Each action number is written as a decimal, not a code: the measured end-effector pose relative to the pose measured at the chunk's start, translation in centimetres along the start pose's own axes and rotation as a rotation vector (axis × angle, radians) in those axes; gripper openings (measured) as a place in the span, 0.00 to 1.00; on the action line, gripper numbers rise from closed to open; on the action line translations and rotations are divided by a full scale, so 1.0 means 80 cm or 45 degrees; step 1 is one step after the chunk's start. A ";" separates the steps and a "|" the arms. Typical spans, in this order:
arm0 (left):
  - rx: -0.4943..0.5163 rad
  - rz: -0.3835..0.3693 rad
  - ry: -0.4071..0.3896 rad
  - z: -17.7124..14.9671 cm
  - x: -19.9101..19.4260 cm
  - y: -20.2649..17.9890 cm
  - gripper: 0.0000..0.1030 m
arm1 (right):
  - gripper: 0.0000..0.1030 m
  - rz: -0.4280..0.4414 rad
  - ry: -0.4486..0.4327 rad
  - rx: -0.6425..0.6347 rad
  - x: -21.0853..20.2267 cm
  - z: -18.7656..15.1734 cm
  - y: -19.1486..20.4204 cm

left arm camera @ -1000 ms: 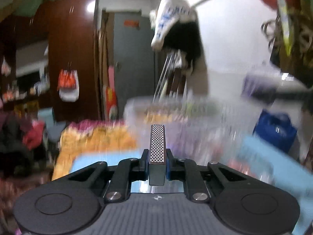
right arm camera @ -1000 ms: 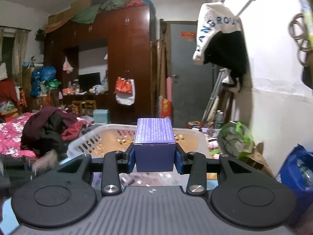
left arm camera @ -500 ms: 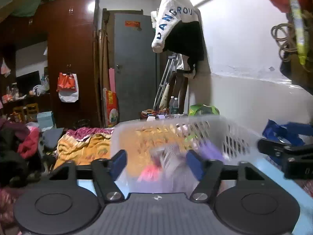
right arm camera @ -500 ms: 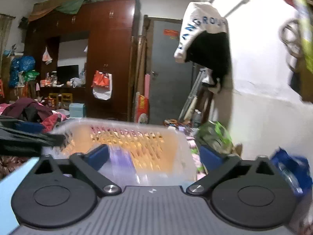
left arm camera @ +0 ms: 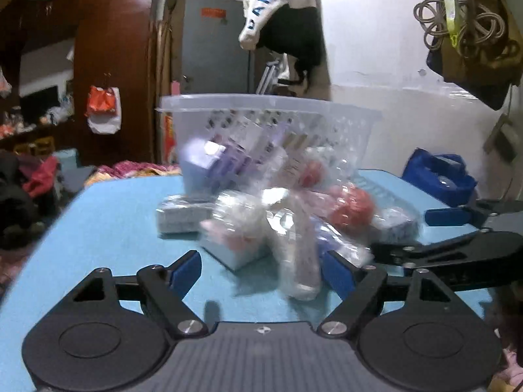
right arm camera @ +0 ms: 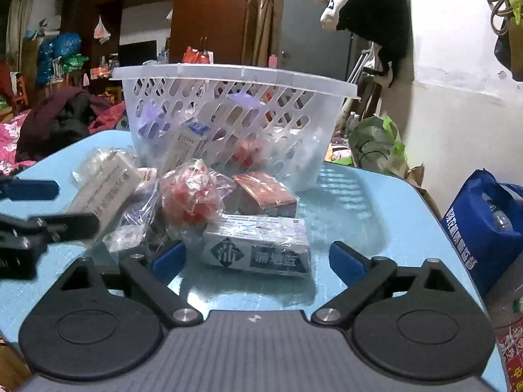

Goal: Organize objects
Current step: 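Grasp the clear bag with the left gripper while the right grasps the green-white box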

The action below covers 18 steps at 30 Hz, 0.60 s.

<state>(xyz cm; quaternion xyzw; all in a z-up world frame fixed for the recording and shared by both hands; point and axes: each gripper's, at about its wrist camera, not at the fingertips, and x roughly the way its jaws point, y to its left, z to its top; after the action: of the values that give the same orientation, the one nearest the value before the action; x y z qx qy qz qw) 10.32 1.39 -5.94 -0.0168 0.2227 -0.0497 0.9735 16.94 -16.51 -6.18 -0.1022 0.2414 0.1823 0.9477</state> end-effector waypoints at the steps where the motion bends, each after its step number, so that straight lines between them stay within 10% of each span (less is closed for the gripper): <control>1: 0.003 -0.016 0.007 0.001 0.004 -0.002 0.82 | 0.82 0.005 0.021 0.007 0.003 0.000 -0.002; 5: 0.027 0.041 0.014 0.001 0.010 -0.010 0.80 | 0.78 0.010 0.032 0.053 0.002 -0.007 -0.007; 9: 0.041 0.056 -0.011 -0.004 0.010 -0.017 0.35 | 0.77 0.001 -0.024 0.102 -0.001 -0.008 -0.013; 18: 0.076 0.011 -0.104 -0.012 -0.006 -0.018 0.33 | 0.76 -0.004 -0.095 0.143 -0.008 -0.010 -0.018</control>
<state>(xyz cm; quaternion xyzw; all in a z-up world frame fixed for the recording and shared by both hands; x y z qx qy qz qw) 9.37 -0.03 -6.51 0.0112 0.1814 -0.0514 0.9820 16.63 -18.23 -6.39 -0.0424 0.2155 0.1707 0.9605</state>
